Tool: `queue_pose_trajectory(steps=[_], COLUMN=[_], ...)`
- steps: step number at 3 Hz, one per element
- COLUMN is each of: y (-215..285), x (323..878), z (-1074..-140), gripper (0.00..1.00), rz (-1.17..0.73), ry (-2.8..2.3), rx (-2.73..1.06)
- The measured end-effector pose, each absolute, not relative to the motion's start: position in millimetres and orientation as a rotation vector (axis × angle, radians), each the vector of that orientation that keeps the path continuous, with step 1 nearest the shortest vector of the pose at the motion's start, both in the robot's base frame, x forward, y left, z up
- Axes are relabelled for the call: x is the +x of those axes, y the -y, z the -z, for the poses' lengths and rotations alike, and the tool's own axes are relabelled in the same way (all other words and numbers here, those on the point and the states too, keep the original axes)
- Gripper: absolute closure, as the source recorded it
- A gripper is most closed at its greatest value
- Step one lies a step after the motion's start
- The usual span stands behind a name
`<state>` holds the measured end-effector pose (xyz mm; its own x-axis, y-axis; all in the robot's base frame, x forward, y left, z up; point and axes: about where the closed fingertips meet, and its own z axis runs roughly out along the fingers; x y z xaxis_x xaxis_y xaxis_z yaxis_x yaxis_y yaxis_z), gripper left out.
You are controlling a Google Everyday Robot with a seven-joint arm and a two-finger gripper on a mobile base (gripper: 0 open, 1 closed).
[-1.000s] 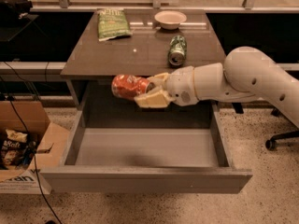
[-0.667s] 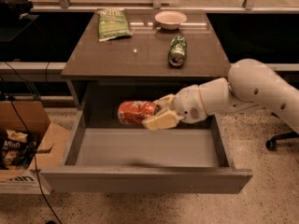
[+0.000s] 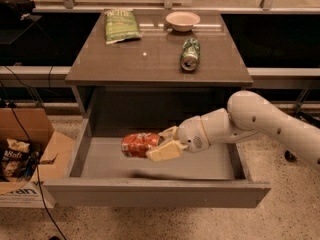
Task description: Place coke can into top drawer
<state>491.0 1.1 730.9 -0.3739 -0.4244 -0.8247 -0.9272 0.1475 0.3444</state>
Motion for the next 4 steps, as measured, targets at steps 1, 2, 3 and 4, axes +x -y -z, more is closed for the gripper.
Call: queue_pose_trajectory(steps=[1,2,3,4], y=[-1.4,-7.1,-8.9,-7.6], x=[491.0,496.3,506.7,517.0], z=[-729.6,-712.3,-692.3,-674.3], gripper=[1.0,1.0,1.0,0.92], rz=[-1.181,-1.177,-1.16,-1.133], ry=[-1.878,-1.927,-1.965,-1.999], rx=[-1.286,-1.317,-1.329,-1.329])
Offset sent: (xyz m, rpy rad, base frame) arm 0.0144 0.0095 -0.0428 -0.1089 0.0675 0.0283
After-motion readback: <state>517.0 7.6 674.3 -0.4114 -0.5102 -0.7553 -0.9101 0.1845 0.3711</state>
